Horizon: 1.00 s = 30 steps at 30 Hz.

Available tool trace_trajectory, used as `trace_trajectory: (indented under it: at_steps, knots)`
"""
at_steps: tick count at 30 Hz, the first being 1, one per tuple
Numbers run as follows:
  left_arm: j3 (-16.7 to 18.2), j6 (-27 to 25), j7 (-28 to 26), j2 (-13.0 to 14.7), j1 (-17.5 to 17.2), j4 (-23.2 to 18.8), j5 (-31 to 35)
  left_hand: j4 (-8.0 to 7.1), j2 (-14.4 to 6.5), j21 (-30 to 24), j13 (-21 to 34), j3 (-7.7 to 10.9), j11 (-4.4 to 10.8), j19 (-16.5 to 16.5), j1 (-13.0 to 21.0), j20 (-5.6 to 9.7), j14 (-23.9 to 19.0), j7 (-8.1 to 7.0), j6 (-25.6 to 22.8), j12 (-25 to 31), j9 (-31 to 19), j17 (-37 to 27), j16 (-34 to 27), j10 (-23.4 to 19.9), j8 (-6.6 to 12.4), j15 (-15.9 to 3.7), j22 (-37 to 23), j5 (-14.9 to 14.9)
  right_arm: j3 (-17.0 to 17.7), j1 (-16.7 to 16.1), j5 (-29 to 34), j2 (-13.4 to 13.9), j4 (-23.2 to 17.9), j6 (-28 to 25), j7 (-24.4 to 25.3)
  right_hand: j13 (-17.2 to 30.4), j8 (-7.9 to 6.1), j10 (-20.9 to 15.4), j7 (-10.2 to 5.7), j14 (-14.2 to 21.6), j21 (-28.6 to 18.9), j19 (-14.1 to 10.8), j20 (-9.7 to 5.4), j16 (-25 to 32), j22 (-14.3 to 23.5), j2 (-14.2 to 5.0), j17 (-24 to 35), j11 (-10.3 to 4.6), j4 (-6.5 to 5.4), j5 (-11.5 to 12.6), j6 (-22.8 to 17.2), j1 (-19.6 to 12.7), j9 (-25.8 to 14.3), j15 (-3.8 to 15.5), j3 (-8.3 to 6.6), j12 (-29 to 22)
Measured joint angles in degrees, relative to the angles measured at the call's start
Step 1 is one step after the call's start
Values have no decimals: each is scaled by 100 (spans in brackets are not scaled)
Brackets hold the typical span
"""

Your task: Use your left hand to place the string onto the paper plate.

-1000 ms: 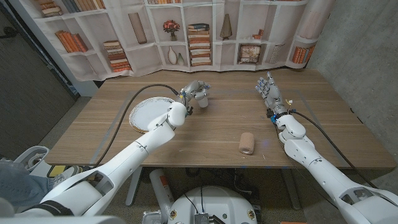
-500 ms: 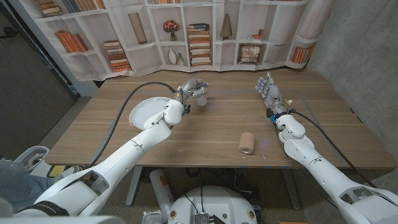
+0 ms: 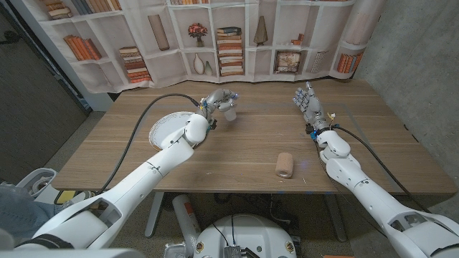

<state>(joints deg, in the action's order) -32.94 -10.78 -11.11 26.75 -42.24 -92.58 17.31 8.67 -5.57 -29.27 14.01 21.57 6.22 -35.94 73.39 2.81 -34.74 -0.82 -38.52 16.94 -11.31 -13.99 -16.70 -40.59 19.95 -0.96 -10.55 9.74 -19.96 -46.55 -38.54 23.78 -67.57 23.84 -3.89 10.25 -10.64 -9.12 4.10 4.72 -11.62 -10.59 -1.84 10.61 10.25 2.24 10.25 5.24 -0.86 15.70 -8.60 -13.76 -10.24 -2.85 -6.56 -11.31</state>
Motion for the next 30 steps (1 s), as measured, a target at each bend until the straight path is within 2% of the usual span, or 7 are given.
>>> trace_trajectory:
  at_steps: [20,30]
  knots:
    - [298,-74,193,237,-198,-311,-339,0,-5,-21,25,0,-30,2,-5,-1,-26,10,-70,1,0,-28,11,-31,0,26,0,-17,-55,101,56,-76,97,6,-9,0,0,-21,21,31,0,-21,21,0,0,0,0,20,0,0,-21,0,0,31,0,0]
    - [449,-12,317,358,-315,-490,-564,-16,-5,-21,25,-16,-61,3,-5,-2,-33,10,-70,-21,0,-28,12,-61,0,33,0,7,-60,57,77,-55,-7,6,45,0,0,-20,21,52,0,-21,21,0,0,0,0,20,0,0,-21,0,0,10,0,-44]
